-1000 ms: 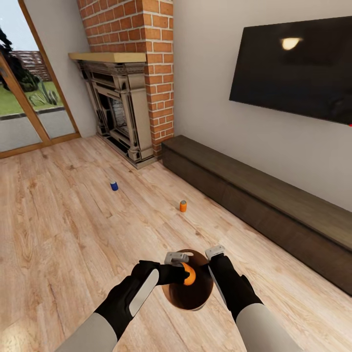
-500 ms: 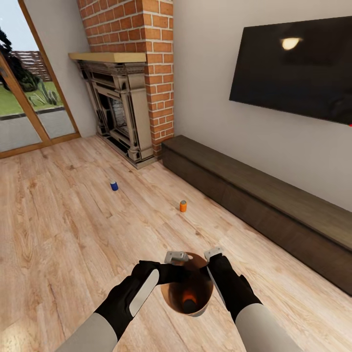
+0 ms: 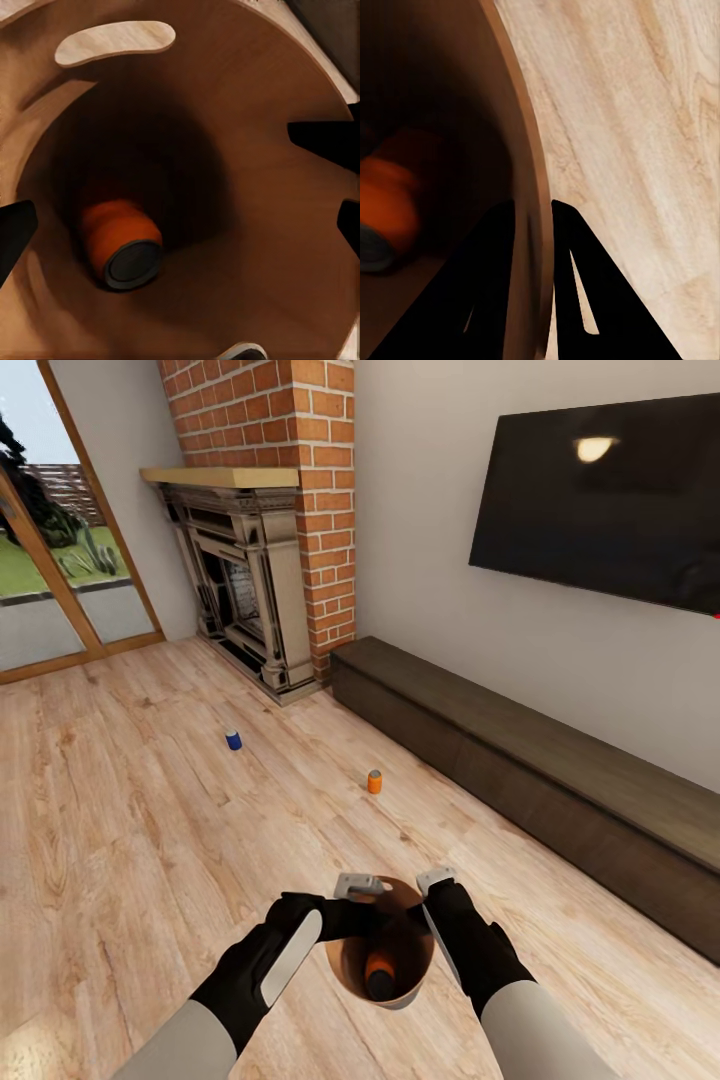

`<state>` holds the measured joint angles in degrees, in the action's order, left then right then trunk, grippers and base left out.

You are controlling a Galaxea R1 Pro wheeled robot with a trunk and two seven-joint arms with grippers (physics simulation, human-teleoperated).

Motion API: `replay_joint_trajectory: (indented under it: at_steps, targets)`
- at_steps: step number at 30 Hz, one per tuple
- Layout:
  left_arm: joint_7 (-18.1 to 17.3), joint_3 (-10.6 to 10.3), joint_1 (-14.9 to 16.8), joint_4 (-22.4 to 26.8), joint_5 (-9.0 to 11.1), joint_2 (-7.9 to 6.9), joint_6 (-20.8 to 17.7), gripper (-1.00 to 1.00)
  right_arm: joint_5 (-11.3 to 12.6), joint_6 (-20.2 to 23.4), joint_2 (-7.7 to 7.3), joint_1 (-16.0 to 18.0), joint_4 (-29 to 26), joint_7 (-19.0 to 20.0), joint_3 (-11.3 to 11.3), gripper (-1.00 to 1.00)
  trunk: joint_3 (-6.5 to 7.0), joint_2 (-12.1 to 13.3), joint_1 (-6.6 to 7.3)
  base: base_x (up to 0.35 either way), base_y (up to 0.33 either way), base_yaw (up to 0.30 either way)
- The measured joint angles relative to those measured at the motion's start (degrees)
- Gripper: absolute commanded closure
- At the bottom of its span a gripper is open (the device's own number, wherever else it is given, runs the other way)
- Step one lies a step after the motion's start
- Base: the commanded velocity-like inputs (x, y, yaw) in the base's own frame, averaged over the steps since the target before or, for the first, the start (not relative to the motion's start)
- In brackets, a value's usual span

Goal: Put the three can of soda from the living room inside the tash can in the kitchen.

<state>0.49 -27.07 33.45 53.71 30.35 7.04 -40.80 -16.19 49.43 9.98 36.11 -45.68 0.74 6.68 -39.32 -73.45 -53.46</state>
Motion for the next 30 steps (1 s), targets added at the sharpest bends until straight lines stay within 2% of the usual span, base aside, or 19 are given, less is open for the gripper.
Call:
replay_joint_trajectory:
  at_steps: [4, 10, 13, 19, 24, 26, 28, 30]
  targets:
    - [-0.09, 0.18, -0.03, 0.28, 0.08, -0.07, -0.56, -1.0, -0.07, 0.06, 0.0, 0.0, -0.01, -0.07, -0.47, 1.0, 0.0, 0.0, 0.0, 0.0, 0.0, 0.0]
    - [-0.14, 0.3, -0.04, 0.9, 0.07, -0.19, -3.68, -1.0, 0.43, 0.13, -0.51, 0.0, -0.13, 0.01, -0.77, 1.0, 0.0, 0.0, 0.0, 0.0, 0.0, 0.0]
    - [-0.18, 0.39, -0.04, 1.96, 0.08, -0.58, -4.33, -1.0, -0.47, 0.15, -0.79, 0.0, -0.19, -0.07, -0.82, 1.0, 0.0, 0.0, 0.0, 0.0, 0.0, 0.0]
    - [-0.2, 0.55, 0.01, 3.56, 0.29, -2.0, -5.79, -1.0, 0.42, 0.15, -1.34, 0.07, -0.42, 0.1, -1.12, 1.0, 0.0, 0.0, 0.0, 0.0, 0.0, 0.0]
    - [-0.14, 0.6, 0.03, 3.87, 0.16, -3.08, -6.9, -1.0, -0.48, 0.13, -2.63, 0.09, -0.57, 0.21, -4.05, 1.0, 0.0, 0.0, 0.0, 0.0, 0.0, 0.0]
    - [-0.18, 0.66, 0.04, 3.95, 0.11, -3.93, -7.12, -1.0, 0.45, 0.12, -3.16, 0.09, -0.62, 0.35, -5.26, 1.0, 0.0, 0.0, 0.0, 0.0, 0.0, 0.0]
    - [-0.2, 0.9, 0.06, 4.04, 0.18, -4.68, -7.21, -1.0, 0.69, 0.13, -3.96, 0.09, -0.62, 0.38, -5.69, 1.0, 0.0, 0.0, 0.0, 0.0, 0.0, 0.0]
    - [-0.21, 1.55, 0.05, 4.56, 0.28, -5.5, -7.55, -1.0, -0.07, 0.13, -4.86, 0.09, -0.63, 0.28, -5.91, 1.0, 0.0, 0.0, 0.0, 0.0, 0.0, 0.0]
